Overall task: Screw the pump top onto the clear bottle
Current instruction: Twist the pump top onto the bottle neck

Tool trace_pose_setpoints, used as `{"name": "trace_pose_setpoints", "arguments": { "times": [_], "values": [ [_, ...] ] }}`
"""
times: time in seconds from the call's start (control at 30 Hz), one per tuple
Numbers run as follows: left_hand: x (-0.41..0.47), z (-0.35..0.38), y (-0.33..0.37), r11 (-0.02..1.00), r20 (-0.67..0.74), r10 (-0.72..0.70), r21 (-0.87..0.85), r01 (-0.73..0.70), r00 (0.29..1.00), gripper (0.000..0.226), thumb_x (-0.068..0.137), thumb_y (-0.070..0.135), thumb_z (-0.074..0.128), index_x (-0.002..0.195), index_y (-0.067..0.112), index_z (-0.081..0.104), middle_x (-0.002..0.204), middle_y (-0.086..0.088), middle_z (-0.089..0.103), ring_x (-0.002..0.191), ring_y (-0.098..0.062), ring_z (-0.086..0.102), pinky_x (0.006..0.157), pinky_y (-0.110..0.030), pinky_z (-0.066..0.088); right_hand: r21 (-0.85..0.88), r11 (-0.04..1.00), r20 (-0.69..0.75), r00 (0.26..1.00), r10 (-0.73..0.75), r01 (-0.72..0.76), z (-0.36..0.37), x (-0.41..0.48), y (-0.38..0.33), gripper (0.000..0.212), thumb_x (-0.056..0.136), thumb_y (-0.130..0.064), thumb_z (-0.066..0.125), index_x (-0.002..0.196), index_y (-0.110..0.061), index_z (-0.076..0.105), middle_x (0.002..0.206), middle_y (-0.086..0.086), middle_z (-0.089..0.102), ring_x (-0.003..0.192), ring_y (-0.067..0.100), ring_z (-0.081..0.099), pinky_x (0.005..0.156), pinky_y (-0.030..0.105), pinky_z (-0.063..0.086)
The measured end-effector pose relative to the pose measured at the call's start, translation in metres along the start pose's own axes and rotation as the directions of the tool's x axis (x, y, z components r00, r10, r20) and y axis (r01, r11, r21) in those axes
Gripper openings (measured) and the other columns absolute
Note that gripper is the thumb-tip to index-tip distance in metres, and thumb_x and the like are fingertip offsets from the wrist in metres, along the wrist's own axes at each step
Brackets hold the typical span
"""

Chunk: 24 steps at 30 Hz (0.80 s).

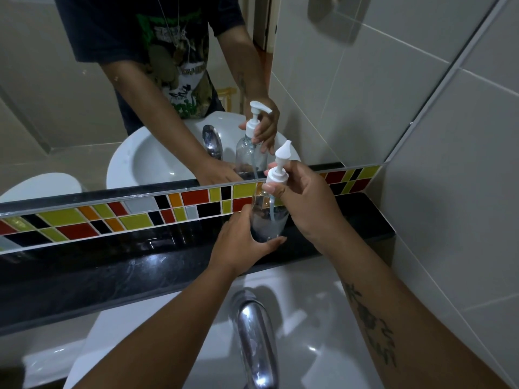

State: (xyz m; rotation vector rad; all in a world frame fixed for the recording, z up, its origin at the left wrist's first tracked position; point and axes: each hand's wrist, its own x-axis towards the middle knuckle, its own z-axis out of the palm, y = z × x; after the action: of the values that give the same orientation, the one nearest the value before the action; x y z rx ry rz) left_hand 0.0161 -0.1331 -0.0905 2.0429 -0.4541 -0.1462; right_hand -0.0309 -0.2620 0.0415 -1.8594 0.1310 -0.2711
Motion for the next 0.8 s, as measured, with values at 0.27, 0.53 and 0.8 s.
{"name": "trace_pose_setpoints", "arguments": {
  "times": [0.27, 0.53, 0.8],
  "values": [
    [-0.001, 0.000, 0.001, 0.999, 0.001, -0.020, -0.033, 0.020, 1.000, 0.081, 0.061, 0.073, 0.082, 0.127, 0.031, 0.061, 0.125, 0.009, 0.074, 0.117, -0.014, 0.071, 0.098, -0.048, 0.062, -0.117, 0.992, -0.108, 0.992, -0.069, 0.056, 0.011, -0.001, 0.000, 0.032, 0.084, -0.025, 0.072, 0.104, -0.035, 0.049, 0.093, -0.028, 0.056, 0.085, -0.015, 0.056, 0.072, 0.004, 0.043],
    [-0.003, -0.002, 0.007, 0.999, 0.001, -0.024, -0.044, 0.024, 1.000, 0.082, 0.063, 0.070, 0.084, 0.131, 0.031, 0.059, 0.129, 0.009, 0.073, 0.120, -0.014, 0.070, 0.098, -0.047, 0.062, -0.068, 0.997, -0.122, 0.992, -0.036, 0.028, 0.018, -0.005, -0.002, 0.028, 0.089, -0.024, 0.066, 0.114, -0.029, 0.054, 0.096, -0.025, 0.054, 0.088, -0.008, 0.054, 0.080, 0.010, 0.043],
    [-0.003, -0.002, 0.005, 0.998, -0.005, -0.029, -0.053, 0.029, 1.000, 0.079, 0.064, 0.068, 0.085, 0.129, 0.032, 0.059, 0.126, 0.009, 0.073, 0.117, -0.015, 0.070, 0.096, -0.048, 0.063, -0.129, 0.991, -0.121, 0.991, -0.059, 0.043, 0.017, -0.003, -0.003, 0.030, 0.088, -0.023, 0.066, 0.116, -0.023, 0.057, 0.103, -0.014, 0.060, 0.096, 0.001, 0.057, 0.082, 0.012, 0.044]
  ]
}}
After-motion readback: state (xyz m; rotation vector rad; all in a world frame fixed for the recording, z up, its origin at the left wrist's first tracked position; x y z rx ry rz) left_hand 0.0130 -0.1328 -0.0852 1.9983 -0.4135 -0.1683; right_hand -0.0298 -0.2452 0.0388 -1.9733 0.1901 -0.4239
